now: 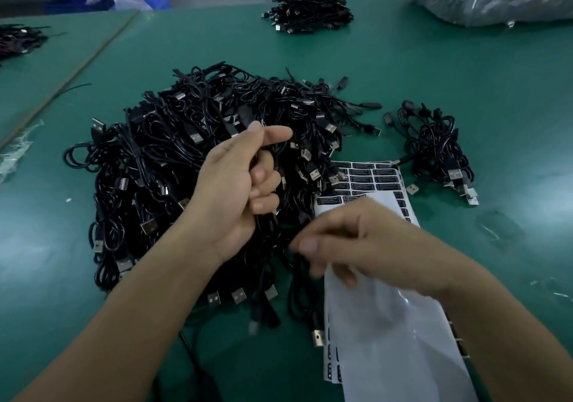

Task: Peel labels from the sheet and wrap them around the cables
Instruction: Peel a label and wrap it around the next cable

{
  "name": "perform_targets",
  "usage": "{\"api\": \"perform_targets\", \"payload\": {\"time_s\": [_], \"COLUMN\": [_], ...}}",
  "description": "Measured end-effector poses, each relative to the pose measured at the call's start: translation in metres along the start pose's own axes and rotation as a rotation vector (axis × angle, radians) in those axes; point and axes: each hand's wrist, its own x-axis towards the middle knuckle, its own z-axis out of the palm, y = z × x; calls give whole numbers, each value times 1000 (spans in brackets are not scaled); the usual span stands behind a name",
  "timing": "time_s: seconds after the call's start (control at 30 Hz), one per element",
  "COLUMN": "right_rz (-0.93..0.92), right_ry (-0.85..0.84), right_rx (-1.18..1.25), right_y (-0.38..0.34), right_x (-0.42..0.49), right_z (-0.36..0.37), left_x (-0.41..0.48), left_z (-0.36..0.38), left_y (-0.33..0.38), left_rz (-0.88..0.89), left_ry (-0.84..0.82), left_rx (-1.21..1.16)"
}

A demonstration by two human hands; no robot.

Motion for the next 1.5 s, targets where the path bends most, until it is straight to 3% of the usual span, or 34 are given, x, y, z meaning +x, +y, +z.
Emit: {"api": "perform_targets", "payload": {"time_s": [0.1,0.17,0.27,0.4,0.63,0.77,0.83,1.0,1.17,1.5], "right_rz": [1,68,305,322,173,61,58,55,121,79], "right_ry": [464,632,567,568,601,663,707,688,668,706], "right_rx": [-77,-356,-762,-799,-589,-285,-140,108,354,485], "right_y": [13,21,32,34,27,24,22,19,17,17], "right_x": [-1,0,1,0,0,-2,-1,2,2,5], "right_z": [-23,-36,-40,-35,-36,-36,-33,-26,-27,-22], "left_x": [-4,-5,-9,-9,-1,-4,-7,-7,0,6], "left_z": [0,3,9,11,7,14,21,39,43,45], "left_y": [5,4,-2,-12,-29,-35,-38,-49,-53,-58], "left_rz": [-3,42,120,182,215,251,297,281,302,335], "left_ry": [-74,-102,-175,-257,-98,-26,-24,-63,-47,39], "left_rx": [193,446,715,858,868,801,776,1036,1009,941]}}
